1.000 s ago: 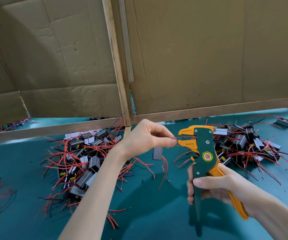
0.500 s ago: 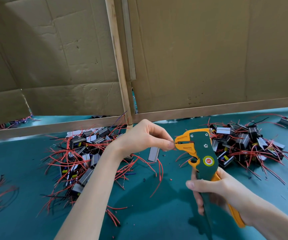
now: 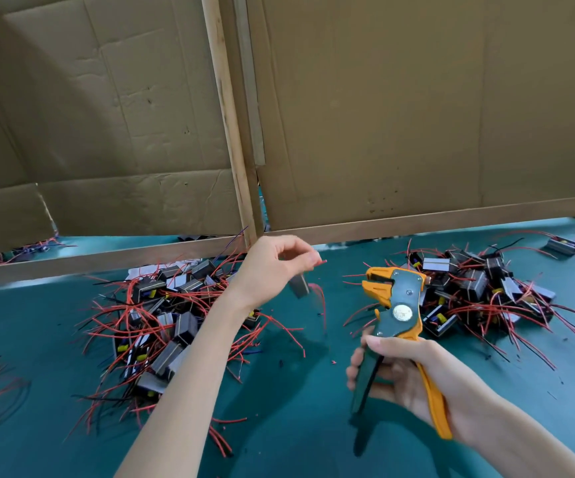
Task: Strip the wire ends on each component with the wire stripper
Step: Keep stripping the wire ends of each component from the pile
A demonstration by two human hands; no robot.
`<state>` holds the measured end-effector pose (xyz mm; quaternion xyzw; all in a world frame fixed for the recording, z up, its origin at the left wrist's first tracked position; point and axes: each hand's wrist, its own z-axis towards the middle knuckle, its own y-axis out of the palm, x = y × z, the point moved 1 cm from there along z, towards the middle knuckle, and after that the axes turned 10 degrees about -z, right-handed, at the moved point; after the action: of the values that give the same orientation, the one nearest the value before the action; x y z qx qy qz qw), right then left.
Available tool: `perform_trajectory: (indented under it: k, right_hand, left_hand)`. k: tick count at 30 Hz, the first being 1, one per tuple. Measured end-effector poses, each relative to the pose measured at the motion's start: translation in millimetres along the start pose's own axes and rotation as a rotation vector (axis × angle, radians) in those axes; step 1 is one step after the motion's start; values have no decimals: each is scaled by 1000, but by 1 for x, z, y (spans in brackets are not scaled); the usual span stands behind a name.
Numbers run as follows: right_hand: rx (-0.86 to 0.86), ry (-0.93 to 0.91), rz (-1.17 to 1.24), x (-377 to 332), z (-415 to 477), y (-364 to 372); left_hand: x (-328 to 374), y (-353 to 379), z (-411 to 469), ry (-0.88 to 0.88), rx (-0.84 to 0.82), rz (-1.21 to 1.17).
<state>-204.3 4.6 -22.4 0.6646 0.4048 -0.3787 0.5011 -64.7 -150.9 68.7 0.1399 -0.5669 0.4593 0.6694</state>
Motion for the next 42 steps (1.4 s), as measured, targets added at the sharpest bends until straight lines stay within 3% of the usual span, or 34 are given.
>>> perform_trajectory:
  k: [6, 8, 11, 16, 21, 23, 27, 31, 42]
  right_hand:
    - [90, 109, 31, -2, 2, -9]
    - [85, 122, 46, -3, 2, -9]
    - [84, 124, 45, -5, 1, -11]
    - [94, 140, 50, -8, 1, -14]
    - [118, 146, 82, -9, 3, -14]
    - [124, 142, 81, -10, 3, -15]
    - [117, 133, 76, -11, 2, -17]
    - [114, 126, 74, -11, 2, -18]
    - [148, 110, 77, -13, 1, -21]
  left_hand:
    - [29, 46, 25, 250, 324, -209]
    - [38, 78, 37, 252, 347, -314]
    - [42, 126, 46, 172, 255, -461]
    - [31, 149, 36, -56, -223, -170]
    - [9, 70, 20, 2, -256, 339]
    - [-7, 31, 16, -145, -297, 587]
    - [-41, -25, 11, -411, -222, 962]
    - [-65, -34, 8, -478, -242, 940]
    - [-84, -12, 10, -252, -78, 799]
